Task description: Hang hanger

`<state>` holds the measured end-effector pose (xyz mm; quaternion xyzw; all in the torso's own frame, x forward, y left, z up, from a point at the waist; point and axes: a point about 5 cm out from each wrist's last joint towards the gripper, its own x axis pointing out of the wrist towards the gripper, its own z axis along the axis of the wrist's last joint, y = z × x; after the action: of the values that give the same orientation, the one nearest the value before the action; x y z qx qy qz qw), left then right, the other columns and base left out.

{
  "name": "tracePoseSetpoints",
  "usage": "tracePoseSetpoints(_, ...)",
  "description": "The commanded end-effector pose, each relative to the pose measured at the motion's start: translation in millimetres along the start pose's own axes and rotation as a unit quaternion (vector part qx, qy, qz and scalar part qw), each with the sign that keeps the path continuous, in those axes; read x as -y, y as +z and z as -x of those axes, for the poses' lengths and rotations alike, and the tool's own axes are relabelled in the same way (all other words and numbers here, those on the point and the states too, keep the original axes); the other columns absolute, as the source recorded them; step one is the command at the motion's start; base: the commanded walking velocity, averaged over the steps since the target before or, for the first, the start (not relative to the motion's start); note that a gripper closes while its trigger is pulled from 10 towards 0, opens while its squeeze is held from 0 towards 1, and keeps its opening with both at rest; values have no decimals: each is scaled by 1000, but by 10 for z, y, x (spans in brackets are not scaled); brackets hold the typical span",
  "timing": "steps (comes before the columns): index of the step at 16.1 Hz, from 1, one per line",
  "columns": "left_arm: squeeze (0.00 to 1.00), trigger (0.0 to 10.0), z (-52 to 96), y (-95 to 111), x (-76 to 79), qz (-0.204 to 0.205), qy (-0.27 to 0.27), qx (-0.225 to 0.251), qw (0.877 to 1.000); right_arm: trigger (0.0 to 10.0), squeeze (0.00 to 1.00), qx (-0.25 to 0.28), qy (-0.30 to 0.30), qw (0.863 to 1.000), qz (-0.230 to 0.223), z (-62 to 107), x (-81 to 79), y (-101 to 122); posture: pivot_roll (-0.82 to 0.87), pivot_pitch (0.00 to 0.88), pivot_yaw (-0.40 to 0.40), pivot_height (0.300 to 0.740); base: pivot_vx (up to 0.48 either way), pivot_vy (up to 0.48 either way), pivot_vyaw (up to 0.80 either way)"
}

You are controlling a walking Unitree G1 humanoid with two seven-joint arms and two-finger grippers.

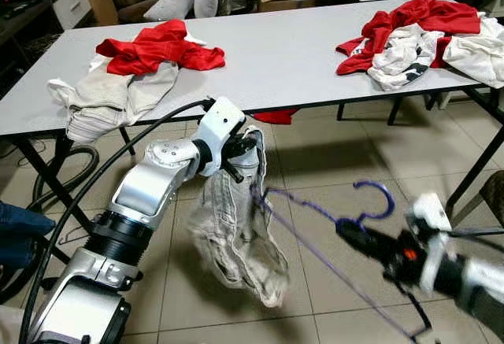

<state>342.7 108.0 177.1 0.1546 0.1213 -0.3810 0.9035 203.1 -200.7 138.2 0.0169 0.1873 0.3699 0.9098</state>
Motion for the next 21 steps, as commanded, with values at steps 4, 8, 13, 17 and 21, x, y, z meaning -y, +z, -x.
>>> tracePoseSetpoints(4,0,0,90,295,-70,-55,19,38,998,10000,0,-44,-108,993,-28,35,194,-104,-61,0,65,740,0,0,0)
tracePoseSetpoints(8,0,0,17,438,137,-52,-31,68,996,10000,0,-44,-105,993,-22,-109,165,-102,-70,0,69,740,0,0,0)
tracePoseSetpoints(13,0,0,-89,618,328,2,-59,109,992,10000,0,-16,-96,995,-18,-526,248,-72,-66,0,76,740,0,0,0)
tracePoseSetpoints(17,0,0,-4,721,171,13,-35,124,992,10000,0,-7,-164,986,-39,-627,380,-62,-58,0,68,740,0,0,0)
tracePoseSetpoints(21,0,0,110,754,196,4,-75,112,991,10000,0,38,-187,979,-68,-723,451,-38,-53,0,74,740,0,0,0)
